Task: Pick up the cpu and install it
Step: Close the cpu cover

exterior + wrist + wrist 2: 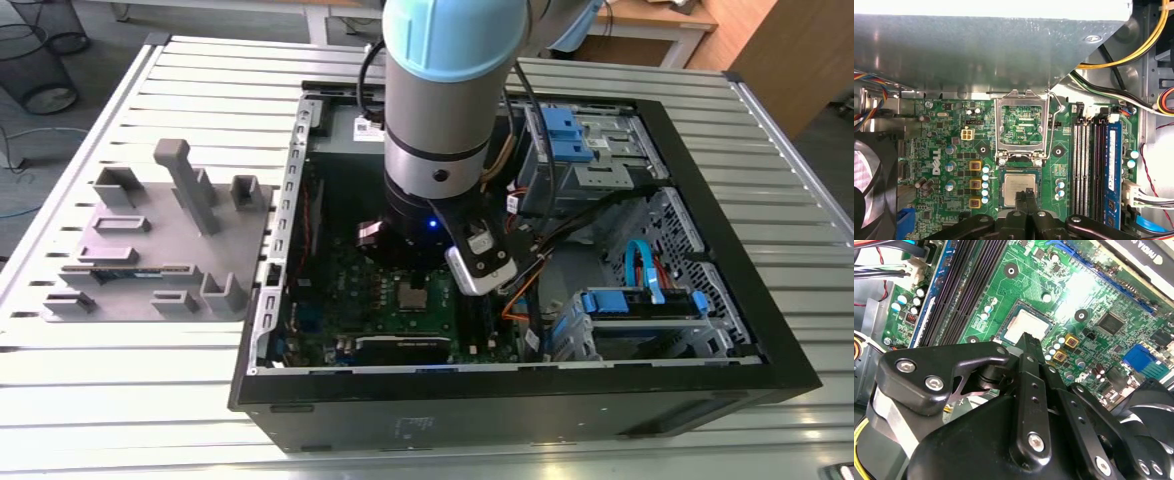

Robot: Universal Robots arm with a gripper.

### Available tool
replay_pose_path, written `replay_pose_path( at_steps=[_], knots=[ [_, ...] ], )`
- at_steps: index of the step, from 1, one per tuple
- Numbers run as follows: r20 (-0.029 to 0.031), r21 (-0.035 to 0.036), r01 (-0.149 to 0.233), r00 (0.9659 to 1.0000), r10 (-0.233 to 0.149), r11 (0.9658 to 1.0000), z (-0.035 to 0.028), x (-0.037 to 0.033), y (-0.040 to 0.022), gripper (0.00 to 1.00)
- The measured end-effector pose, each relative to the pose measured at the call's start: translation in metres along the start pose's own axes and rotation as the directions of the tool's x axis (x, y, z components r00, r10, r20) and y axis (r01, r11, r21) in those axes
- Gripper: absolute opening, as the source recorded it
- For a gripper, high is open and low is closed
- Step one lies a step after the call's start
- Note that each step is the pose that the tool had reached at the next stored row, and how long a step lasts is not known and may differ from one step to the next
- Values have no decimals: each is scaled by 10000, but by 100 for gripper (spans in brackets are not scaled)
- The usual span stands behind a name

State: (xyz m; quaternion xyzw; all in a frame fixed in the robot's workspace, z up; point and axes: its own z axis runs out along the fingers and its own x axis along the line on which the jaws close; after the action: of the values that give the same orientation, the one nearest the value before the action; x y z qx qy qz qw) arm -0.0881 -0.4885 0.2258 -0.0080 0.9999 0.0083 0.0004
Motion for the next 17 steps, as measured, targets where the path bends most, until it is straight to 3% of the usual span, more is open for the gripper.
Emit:
replay_pose_path(
  at_steps=[10,17],
  knots=[
    [1,-1,0,10000,0,10000,-64,0,1,11],
    [0,-1,0,10000,0,10000,-71,0,1,11]
  ],
)
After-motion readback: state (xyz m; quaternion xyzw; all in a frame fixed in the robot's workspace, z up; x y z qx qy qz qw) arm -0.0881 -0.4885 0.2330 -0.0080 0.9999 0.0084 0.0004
